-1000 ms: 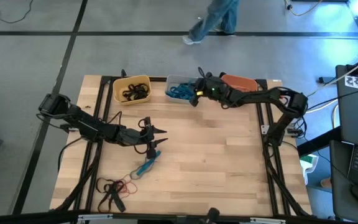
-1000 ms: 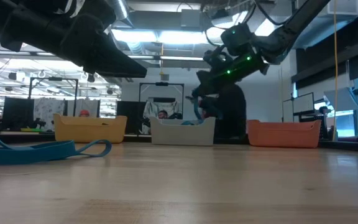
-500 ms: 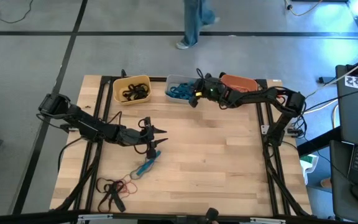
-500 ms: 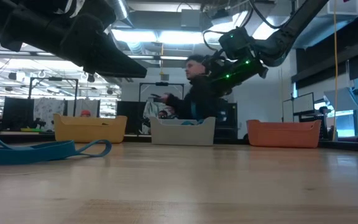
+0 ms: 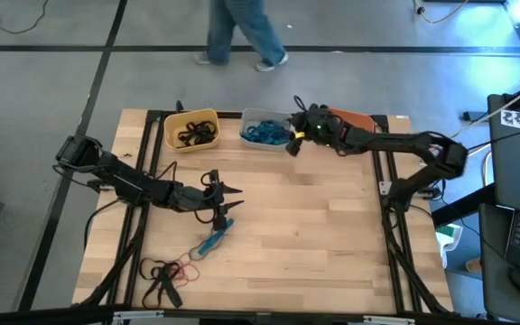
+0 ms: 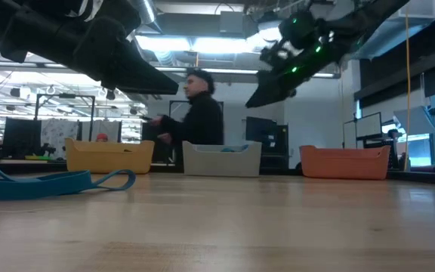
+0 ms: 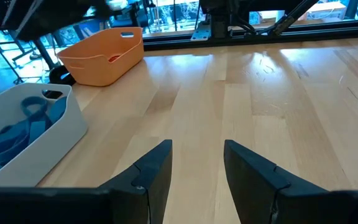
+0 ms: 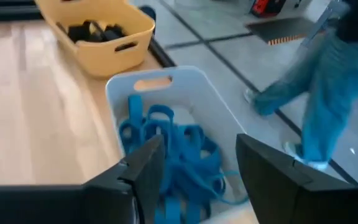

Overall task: Sort rubber bands into baskets
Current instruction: Put the blue rubber band into the grey bin

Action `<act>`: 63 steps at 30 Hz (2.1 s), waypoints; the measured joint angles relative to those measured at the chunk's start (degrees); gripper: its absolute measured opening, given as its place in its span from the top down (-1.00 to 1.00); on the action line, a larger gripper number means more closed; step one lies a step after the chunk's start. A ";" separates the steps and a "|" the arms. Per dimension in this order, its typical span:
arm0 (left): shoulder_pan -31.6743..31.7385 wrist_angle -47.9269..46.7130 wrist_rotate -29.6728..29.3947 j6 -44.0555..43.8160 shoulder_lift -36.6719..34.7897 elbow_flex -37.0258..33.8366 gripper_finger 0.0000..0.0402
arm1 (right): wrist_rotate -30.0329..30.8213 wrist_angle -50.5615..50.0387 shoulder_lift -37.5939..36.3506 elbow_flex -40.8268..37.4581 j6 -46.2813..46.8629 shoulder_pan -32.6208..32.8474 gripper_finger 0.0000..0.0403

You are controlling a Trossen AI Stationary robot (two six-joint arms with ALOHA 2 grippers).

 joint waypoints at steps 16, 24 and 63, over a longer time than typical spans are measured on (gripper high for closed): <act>-0.02 -0.02 0.00 -1.06 0.01 0.00 0.29 | -3.04 -15.51 -7.88 -8.02 3.52 20.51 0.09; -0.12 -1.12 0.44 -1.24 0.01 1.50 0.29 | -2.77 -0.77 -7.62 -17.44 7.34 28.88 0.09; -7.39 -54.64 7.85 -35.60 16.07 22.12 0.29 | 2.10 13.88 -7.62 -27.06 7.54 31.71 0.09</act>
